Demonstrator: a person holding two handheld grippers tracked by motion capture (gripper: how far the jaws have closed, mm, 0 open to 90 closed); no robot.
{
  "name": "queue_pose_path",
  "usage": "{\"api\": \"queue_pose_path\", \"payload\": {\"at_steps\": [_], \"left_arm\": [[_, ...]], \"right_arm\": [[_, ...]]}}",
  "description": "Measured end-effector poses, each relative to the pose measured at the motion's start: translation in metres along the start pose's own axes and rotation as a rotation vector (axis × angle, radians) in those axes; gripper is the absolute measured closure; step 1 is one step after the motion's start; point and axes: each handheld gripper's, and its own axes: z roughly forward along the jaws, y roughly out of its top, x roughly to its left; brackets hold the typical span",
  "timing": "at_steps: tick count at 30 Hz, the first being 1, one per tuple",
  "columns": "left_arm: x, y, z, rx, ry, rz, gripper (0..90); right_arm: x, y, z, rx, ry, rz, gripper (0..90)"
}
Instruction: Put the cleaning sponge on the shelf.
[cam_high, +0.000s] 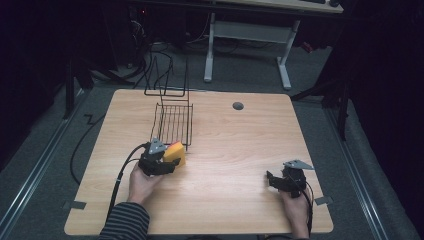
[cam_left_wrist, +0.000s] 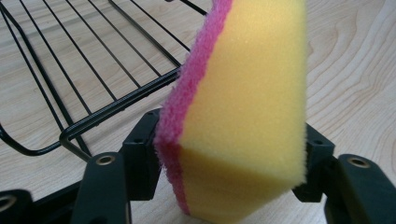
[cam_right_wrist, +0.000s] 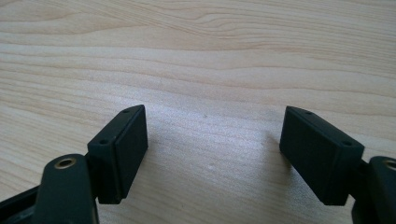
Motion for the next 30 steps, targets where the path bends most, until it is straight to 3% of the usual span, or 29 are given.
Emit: {"api": "queue_pose_path", "payload": {"at_steps": [18, 30], "left_arm": [[-0.0004, -0.0011, 0.0003, -0.002, -0.029, 0.036, 58.2], [-0.0018, 0.0004, -0.0066, -0.017, -0.026, 0.047, 61.0]], "right_arm": [[0.0001, 0.0, -0.0001, 0.001, 0.0, 0.001, 23.6], [0.0001, 0.0, -0.0001, 0.001, 0.001, 0.001, 23.6]]}}
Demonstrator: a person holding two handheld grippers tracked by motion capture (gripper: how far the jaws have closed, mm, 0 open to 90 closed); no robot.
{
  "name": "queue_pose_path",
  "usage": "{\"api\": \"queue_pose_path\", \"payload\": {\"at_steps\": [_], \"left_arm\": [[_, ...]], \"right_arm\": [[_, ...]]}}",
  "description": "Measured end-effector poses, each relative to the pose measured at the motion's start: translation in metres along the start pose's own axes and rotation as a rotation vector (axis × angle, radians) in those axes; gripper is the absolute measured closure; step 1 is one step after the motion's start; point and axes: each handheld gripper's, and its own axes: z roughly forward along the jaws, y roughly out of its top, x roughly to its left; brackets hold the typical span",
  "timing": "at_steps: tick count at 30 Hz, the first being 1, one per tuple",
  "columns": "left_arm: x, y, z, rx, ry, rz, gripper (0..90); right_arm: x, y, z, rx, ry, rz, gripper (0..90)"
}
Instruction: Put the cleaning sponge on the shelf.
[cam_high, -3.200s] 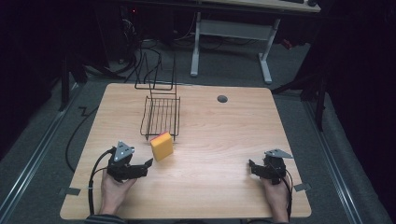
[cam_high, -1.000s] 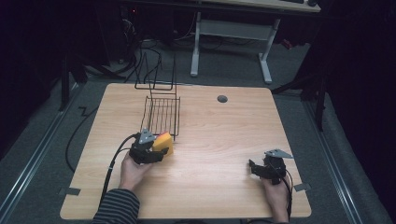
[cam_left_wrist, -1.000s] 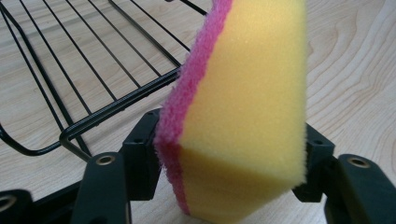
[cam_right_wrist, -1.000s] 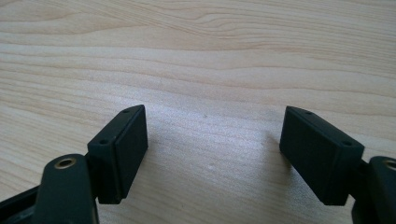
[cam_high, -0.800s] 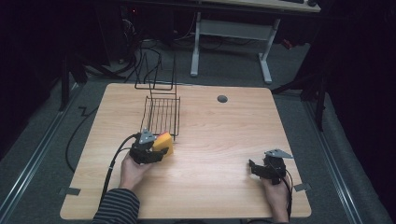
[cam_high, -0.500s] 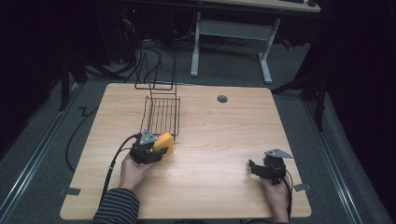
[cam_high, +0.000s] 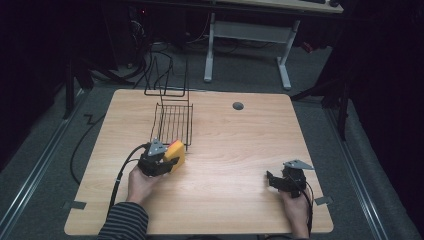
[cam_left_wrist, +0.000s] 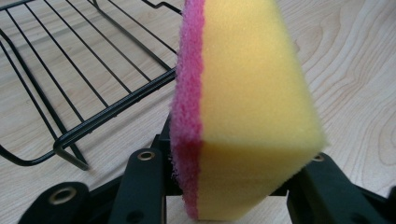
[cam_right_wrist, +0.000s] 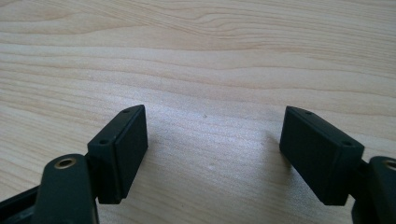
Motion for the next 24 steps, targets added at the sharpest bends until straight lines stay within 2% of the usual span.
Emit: {"api": "queue_pose_path", "payload": {"at_steps": [11, 21, 24], "left_arm": [[-0.005, 0.006, -0.017, -0.015, -0.006, 0.004, 61.1], [-0.004, 0.009, -0.034, -0.038, -0.012, -0.03, 61.1], [-0.005, 0.011, -0.038, -0.042, -0.008, -0.027, 61.1]], "right_arm": [[0.0, 0.0, 0.0, -0.001, -0.001, -0.002, 23.7], [0.0, 0.0, 0.0, -0.001, -0.001, -0.002, 23.6], [0.0, 0.0, 0.0, -0.001, 0.0, -0.002, 23.6]]}}
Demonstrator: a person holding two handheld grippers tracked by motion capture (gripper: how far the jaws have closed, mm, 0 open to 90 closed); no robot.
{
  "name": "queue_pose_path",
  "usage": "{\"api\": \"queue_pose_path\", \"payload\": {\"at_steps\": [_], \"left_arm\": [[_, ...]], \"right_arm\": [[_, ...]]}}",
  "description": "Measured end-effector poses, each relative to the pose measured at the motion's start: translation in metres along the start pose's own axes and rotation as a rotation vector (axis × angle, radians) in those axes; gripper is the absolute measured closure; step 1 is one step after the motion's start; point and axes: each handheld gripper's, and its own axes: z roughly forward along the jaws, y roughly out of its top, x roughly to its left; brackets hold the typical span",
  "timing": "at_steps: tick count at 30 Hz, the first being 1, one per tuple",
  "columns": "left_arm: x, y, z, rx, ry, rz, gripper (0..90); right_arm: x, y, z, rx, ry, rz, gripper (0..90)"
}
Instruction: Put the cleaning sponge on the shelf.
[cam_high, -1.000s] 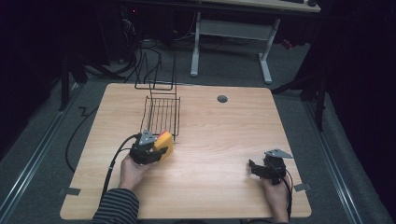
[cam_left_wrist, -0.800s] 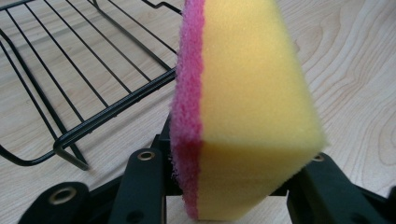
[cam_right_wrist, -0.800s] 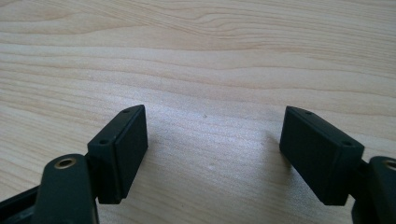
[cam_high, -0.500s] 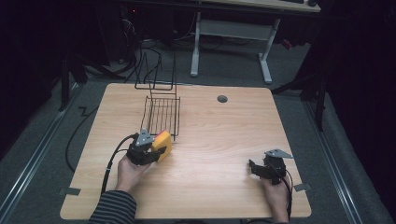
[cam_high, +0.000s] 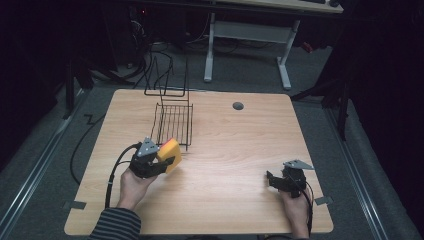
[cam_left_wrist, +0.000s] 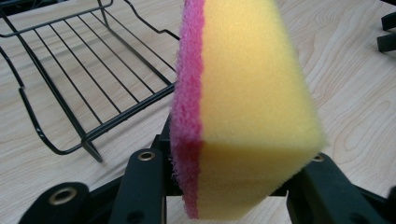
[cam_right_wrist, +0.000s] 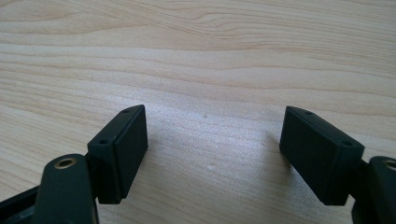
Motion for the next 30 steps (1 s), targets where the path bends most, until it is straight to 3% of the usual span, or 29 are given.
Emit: {"api": "queue_pose_path", "payload": {"at_steps": [10, 18, 30], "left_arm": [[-0.003, 0.009, -0.014, -0.021, 0.015, 0.008, 61.0], [0.0, 0.015, -0.023, -0.033, 0.03, -0.013, 61.1], [0.006, 0.027, -0.031, -0.047, 0.08, -0.01, 61.1]], "right_arm": [[0.0, 0.0, 0.0, 0.0, 0.0, 0.0, 23.6], [0.0, 0.0, 0.0, 0.001, 0.001, 0.002, 23.6], [0.0, 0.0, 0.0, 0.001, 0.002, 0.0, 23.6]]}}
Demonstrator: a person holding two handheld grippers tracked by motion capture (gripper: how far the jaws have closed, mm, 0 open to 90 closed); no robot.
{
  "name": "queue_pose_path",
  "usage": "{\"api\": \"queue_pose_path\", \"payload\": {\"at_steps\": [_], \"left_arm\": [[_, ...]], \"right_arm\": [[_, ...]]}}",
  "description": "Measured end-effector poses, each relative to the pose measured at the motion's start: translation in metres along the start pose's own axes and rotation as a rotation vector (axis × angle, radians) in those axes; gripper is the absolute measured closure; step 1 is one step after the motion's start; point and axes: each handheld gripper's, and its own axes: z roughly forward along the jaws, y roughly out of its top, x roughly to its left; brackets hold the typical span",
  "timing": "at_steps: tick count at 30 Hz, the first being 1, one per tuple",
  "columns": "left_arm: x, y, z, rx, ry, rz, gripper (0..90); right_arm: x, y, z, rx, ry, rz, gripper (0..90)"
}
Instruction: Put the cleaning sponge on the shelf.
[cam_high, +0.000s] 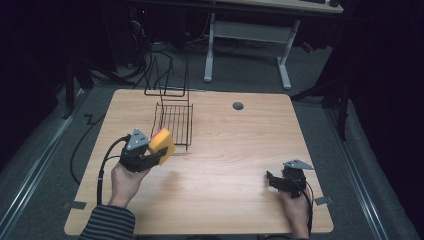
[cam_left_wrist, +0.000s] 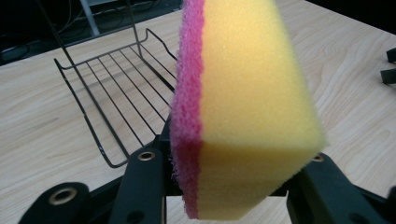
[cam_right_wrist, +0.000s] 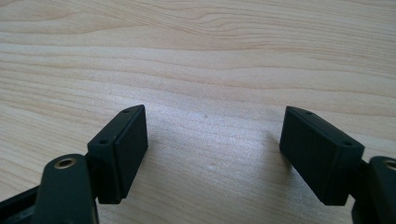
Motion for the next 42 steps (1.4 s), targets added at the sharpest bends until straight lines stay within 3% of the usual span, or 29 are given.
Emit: {"api": "queue_pose_path", "payload": {"at_steps": [20, 42], "left_arm": [[0.013, 0.016, 0.019, 0.014, 0.09, -0.012, 61.2], [0.026, 0.023, 0.044, 0.025, 0.138, -0.031, 61.2]], "right_arm": [[0.0, 0.0, 0.0, 0.0, 0.0, 0.0, 23.6], [0.0, 0.0, 0.0, 0.001, 0.001, 0.001, 23.6]]}}
